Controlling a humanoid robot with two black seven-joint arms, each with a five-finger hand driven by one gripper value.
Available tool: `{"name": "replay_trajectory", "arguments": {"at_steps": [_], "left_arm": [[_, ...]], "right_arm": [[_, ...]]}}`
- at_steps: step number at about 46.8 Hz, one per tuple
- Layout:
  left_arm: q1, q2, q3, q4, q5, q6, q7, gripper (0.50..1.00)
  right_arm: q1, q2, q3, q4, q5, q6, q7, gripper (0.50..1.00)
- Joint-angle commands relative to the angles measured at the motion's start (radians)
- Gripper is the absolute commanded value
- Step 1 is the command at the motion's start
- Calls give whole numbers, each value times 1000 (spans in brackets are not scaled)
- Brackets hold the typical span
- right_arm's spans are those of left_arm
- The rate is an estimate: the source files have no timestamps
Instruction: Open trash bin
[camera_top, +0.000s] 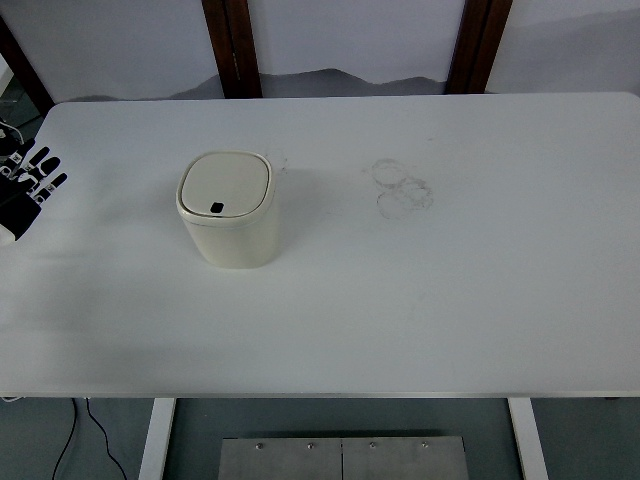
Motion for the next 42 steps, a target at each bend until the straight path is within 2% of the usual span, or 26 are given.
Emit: {"name": "replay_trajectory", "arguments": {"at_steps": [1,18,33,36,42], "left_arm": [[0,0,0,0,2,0,0,1000],[-5,7,-1,1,0,-3,0,1000],[-66,26,9,-6,6,-1,9,1000],[-92,53,43,-11,6,-1,14,1000],[-195,89,195,-54,5,2,15,1000]], "right_arm": [[0,0,0,0,0,0,1,993],[0,0,0,0,0,0,1,993],[0,0,0,0,0,0,1,993],[0,0,0,0,0,0,-1,993],[0,0,0,0,0,1,1,993]]}}
